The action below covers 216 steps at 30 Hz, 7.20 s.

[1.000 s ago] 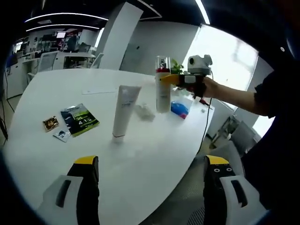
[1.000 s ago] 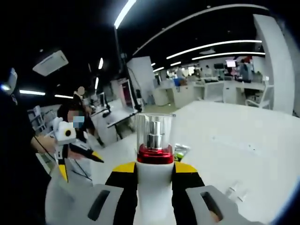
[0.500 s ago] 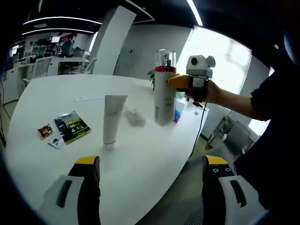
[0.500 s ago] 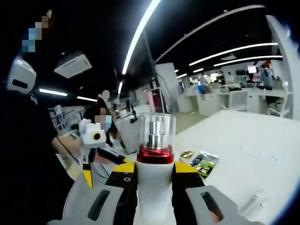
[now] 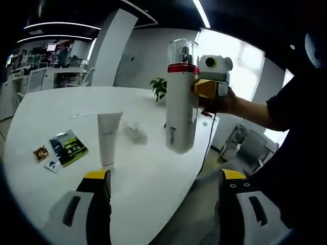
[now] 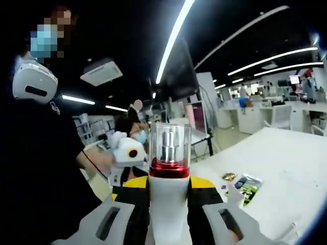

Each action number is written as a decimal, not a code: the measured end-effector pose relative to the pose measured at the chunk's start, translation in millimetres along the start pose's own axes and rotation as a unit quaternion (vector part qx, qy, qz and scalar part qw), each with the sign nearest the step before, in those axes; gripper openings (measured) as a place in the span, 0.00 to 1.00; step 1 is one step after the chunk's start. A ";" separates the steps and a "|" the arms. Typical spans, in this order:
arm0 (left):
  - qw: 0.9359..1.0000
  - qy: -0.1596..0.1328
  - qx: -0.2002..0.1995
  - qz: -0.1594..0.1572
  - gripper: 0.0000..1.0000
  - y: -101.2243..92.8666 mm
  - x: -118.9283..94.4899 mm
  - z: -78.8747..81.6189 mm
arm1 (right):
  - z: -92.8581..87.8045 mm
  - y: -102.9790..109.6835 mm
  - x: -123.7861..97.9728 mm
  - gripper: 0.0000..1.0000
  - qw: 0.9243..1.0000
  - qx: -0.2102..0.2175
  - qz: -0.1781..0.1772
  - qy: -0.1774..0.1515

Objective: Arrange the skincare products in the storage area until every visible bottle or jar stands upright without overlapping.

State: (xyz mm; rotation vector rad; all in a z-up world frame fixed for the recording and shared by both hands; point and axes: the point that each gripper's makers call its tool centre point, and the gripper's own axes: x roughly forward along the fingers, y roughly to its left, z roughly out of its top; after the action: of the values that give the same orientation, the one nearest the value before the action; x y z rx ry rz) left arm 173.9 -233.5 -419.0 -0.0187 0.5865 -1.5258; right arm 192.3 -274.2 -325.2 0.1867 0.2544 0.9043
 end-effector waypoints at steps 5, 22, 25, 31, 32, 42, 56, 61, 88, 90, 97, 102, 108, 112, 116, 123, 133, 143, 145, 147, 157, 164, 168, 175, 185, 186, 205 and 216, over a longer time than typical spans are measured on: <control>1.000 -0.017 0.008 -0.023 0.72 -15.2 3.6 15.5 | 7.7 13.6 3.8 0.19 1.000 0.000 0.021 -0.011; 0.991 -0.058 0.047 -0.107 0.47 -58.0 6.7 57.4 | 22.3 46.7 8.2 0.19 0.997 -0.009 0.071 -0.042; 0.990 -0.074 0.054 -0.107 0.41 -59.4 4.9 65.9 | 23.8 48.8 8.4 0.19 0.997 -0.017 0.070 -0.043; 0.987 -0.094 0.064 -0.110 0.36 -62.2 1.1 79.6 | 27.0 51.4 7.2 0.19 0.996 -0.020 0.072 -0.048; 0.987 -0.097 0.065 -0.111 0.35 -62.8 0.8 81.2 | 28.1 51.7 7.0 0.19 0.996 -0.020 0.072 -0.050; 0.981 -0.123 0.080 -0.124 0.28 -66.9 -4.3 95.5 | 34.1 57.6 6.9 0.20 0.994 -0.028 0.086 -0.061; 0.979 -0.117 0.149 -0.079 0.25 -59.8 1.3 93.3 | 29.8 47.4 5.1 0.22 0.996 -0.045 0.064 -0.029; 0.977 -0.116 0.163 -0.078 0.25 -60.1 5.8 92.0 | 26.8 46.0 3.4 0.23 0.997 -0.043 0.061 -0.018; 0.977 -0.100 0.173 -0.078 0.25 -44.4 19.5 77.0 | 3.7 32.1 6.6 0.21 0.995 -0.089 0.040 0.021; 0.977 -0.100 0.170 -0.078 0.25 -42.1 20.5 76.9 | 3.4 29.5 6.0 0.20 0.995 -0.089 0.038 0.017; 0.979 -0.079 0.171 -0.077 0.26 -43.2 27.2 67.9 | -6.3 27.9 7.6 0.20 0.995 -0.090 0.037 0.022; 0.981 -0.071 0.163 -0.076 0.25 -41.4 28.6 62.8 | -10.2 27.7 9.3 0.20 0.995 -0.093 0.034 0.021; 0.984 -0.065 0.153 -0.071 0.25 -38.1 31.6 56.7 | -18.9 24.2 12.5 0.20 0.994 -0.100 0.032 0.032; 0.985 -0.075 0.139 -0.073 0.29 -38.7 30.4 58.8 | -26.8 21.6 16.1 0.20 0.993 -0.104 0.029 0.041; 0.986 -0.059 0.147 -0.060 0.34 -32.5 29.9 51.0 | -30.3 15.9 18.3 0.20 0.994 -0.097 0.028 0.036; 0.988 -0.052 0.139 -0.039 0.41 -23.3 23.7 35.3 | -40.2 6.0 20.0 0.20 0.994 -0.097 0.021 0.041; 0.991 -0.042 0.126 0.002 0.59 -9.4 10.2 14.5 | -61.2 -11.1 23.1 0.20 0.994 -0.097 0.010 0.051; 0.992 -0.052 0.113 0.030 0.72 9.2 4.9 7.8 | -81.1 -33.0 15.7 0.20 0.994 -0.093 -0.006 0.049; 0.992 -0.052 0.113 0.037 0.74 10.0 5.5 6.4 | -86.5 -39.0 14.2 0.20 0.995 -0.091 -0.011 0.051; 0.992 -0.052 0.110 0.041 0.77 14.3 5.6 2.7 | -91.8 -42.6 13.7 0.20 0.995 -0.088 -0.015 0.051; 0.992 -0.056 0.092 0.071 0.97 33.4 2.9 -11.9 | -113.4 -65.8 11.0 0.20 0.995 -0.081 -0.031 0.051; 0.992 -0.055 0.079 0.082 0.99 40.3 2.2 -23.0 | -126.3 -82.4 12.1 0.20 0.994 -0.086 -0.041 0.061; 0.992 -0.051 0.076 0.084 0.99 43.8 5.5 -28.4 | -132.2 -91.5 13.0 0.20 0.994 -0.087 -0.045 0.058; 0.992 -0.042 0.076 0.087 0.99 49.4 10.7 -36.1 | -140.4 -104.7 13.5 0.20 0.993 -0.089 -0.047 0.054; 0.993 -0.032 0.064 0.095 0.99 57.9 11.8 -49.2 | -150.2 -126.1 12.8 0.20 0.992 -0.102 -0.056 0.051; 0.993 -0.031 0.063 0.096 0.99 58.4 11.6 -50.0 | -150.7 -127.3 13.0 0.20 0.992 -0.103 -0.057 0.050; 0.992 -0.021 0.056 0.107 0.99 63.7 13.7 -56.4 | -152.2 -156.0 13.5 0.21 0.989 -0.134 -0.063 0.032; 0.993 -0.015 0.051 0.109 0.97 67.5 13.6 -62.3 | -146.0 -167.5 15.7 0.21 0.990 -0.132 -0.056 0.015</control>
State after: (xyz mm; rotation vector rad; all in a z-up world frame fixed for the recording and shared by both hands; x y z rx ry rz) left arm 212.6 -219.8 -502.4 0.0975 0.4706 -1.3394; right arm 284.1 -355.4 -511.2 -0.0855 0.1689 0.8215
